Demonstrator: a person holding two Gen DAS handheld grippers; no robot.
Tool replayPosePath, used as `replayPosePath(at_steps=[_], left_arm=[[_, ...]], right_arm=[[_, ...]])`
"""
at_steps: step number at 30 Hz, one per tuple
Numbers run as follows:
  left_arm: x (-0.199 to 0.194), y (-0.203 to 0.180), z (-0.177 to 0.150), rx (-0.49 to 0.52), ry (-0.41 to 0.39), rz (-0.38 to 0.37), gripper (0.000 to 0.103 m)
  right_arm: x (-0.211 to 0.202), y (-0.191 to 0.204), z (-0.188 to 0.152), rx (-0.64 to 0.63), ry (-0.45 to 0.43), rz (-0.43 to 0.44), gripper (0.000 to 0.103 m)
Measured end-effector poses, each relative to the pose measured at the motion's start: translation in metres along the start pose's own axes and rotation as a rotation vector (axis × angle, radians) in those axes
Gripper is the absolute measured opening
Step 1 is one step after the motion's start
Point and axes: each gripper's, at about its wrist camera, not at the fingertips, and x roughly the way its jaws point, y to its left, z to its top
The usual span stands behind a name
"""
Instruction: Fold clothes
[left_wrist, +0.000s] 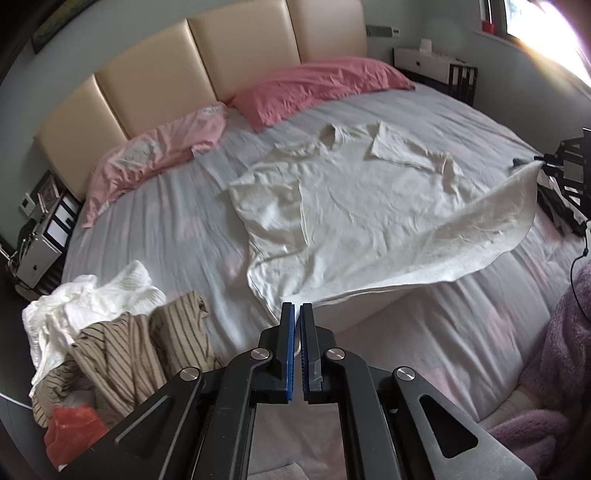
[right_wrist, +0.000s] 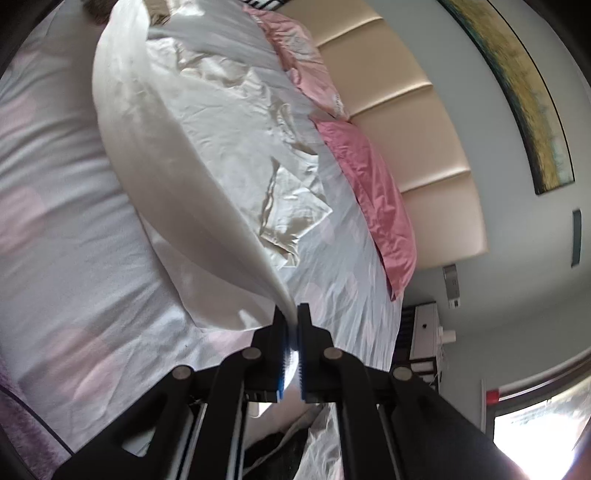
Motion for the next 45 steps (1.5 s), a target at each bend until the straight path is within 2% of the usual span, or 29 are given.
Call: replayPosePath(at_steps=[6, 9, 15, 19, 20, 23, 24, 30, 34, 37, 42, 45], left_arm=[[-0.053, -0.001, -0.002, -0.022, -0.084, 0.03, 0.001], [-0.053, -0.011, -0.009, 0.039, -0.032, 0.017, 0.001], [-0.016, -0.051, -0.036, 0.285, 0.124, 0.012, 0.006], [0.015, -0.077, -0.049, 0.393, 0.2, -0.055, 0.009], [0.024, -0.083, -0.051, 0.414, 0.217, -0.075, 0.015], [0.048, -0.101, -0.057, 0.475, 0.266, -0.135, 0.043], [0.056, -0.106, -0.058, 0.493, 0.283, -0.153, 0.047], [0.108, -0.124, -0.063, 0.557, 0.36, -0.171, 0.047], [0.135, -0.134, -0.073, 0.621, 0.4, -0.139, 0.047], [0.152, -0.135, -0.078, 0.62, 0.43, -0.128, 0.047], [0.168, -0.125, -0.07, 0.534, 0.458, -0.182, 0.049], [0.171, -0.121, -0.068, 0.505, 0.461, -0.213, 0.045]], right_arm=[[-0.051, -0.001, -0.004, 0.012, -0.017, -0.015, 0.004], [-0.062, 0.005, -0.005, -0.023, -0.009, -0.024, 0.004], [-0.059, 0.012, -0.003, 0.005, 0.019, -0.004, 0.004], [-0.053, 0.011, -0.002, 0.026, 0.035, 0.0, 0.004], [-0.051, 0.009, -0.002, 0.031, 0.04, 0.002, 0.004], [-0.044, 0.006, -0.003, 0.043, 0.05, 0.01, 0.004], [-0.042, 0.005, -0.003, 0.047, 0.053, 0.012, 0.004], [-0.028, 0.001, -0.005, 0.075, 0.063, 0.035, 0.004], [-0.02, -0.002, -0.008, 0.087, 0.068, 0.045, 0.004], [-0.014, -0.003, -0.009, 0.087, 0.072, 0.049, 0.004], [-0.004, -0.003, -0.012, 0.09, 0.079, 0.054, 0.004], [0.001, -0.002, -0.012, 0.09, 0.082, 0.056, 0.004]])
